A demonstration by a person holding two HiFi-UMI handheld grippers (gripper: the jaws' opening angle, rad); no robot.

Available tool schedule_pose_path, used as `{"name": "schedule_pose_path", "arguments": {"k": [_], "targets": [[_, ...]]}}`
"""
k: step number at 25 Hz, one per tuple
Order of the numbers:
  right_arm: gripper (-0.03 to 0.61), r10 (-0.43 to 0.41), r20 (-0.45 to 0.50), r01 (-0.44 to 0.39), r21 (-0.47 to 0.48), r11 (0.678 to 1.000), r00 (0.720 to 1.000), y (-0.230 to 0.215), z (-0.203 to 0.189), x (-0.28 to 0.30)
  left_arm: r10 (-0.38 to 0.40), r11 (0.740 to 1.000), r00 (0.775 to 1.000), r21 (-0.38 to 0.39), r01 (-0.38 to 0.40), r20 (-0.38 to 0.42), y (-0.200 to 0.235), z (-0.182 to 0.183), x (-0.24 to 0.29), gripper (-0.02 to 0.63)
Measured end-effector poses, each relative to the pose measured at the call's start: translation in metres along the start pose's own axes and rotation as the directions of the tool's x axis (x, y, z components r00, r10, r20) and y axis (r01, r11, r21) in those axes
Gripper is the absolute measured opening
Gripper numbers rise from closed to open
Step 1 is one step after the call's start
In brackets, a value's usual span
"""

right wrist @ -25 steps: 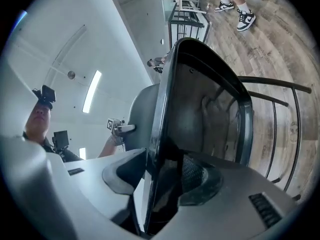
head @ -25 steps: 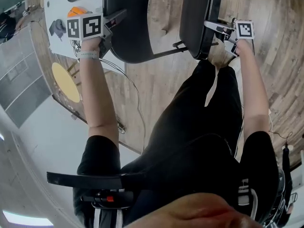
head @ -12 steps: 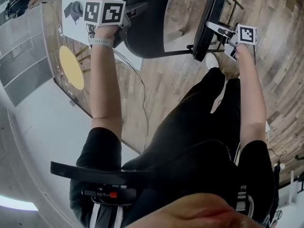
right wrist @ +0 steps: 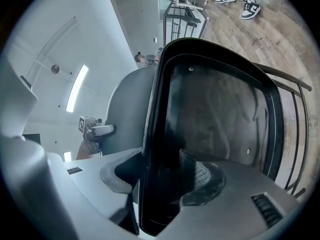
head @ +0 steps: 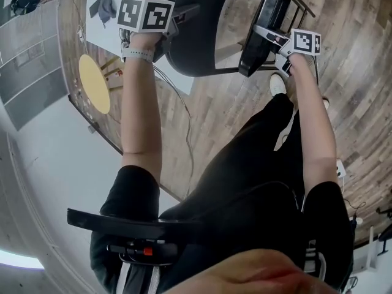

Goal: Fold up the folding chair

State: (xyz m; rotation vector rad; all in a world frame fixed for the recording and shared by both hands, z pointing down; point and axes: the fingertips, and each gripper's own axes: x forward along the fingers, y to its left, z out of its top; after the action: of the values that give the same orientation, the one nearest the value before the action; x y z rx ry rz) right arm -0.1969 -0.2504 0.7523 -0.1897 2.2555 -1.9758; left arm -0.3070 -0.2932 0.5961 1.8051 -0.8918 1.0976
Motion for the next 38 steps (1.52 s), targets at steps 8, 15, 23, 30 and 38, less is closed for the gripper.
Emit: {"name": "schedule_pose_path", "arguments": {"k": [8, 15, 23, 30, 38], "targets": [[0.221, -0.107, 0.0, 0.107, 0.011, 0.994, 0.994, -0.013, 0.0, 0.043, 0.043, 0.999, 0.999, 0.017, -0.042, -0.009, -0.003, 0.002, -0.004, 0.057], [0.224, -0.138, 0.005, 0.138, 0.02, 0.99, 0.99, -0.015, 0.0, 0.053, 0.063, 0.998, 0.998, 0.026, -0.063, -0.018, -0.005, 0.001, -0.005, 0.059], [0.282, -0.2, 0.091, 0.211, -0.134, 0.968, 0.976, -0.013, 0.017, 0.025, 0.103, 0.995, 0.97, -0.023, -0.1, 0.22, 0.01, 0.023, -0.046, 0.238], [0.284, -0.316, 0.171, 0.359, -0.413, 0.837, 0.933, 0.044, 0.053, -0.044, 0.283, 0.958, 0.781, -0.128, -0.257, 0.557, 0.02, 0.026, -0.138, 0.239], [0.281, -0.193, 0.09, 0.207, -0.617, 0.759, 0.977, 0.207, -0.024, -0.107, 0.094, 0.98, 0.704, 0.059, -0.19, 0.704, -0.144, -0.022, -0.135, 0.239]]}}
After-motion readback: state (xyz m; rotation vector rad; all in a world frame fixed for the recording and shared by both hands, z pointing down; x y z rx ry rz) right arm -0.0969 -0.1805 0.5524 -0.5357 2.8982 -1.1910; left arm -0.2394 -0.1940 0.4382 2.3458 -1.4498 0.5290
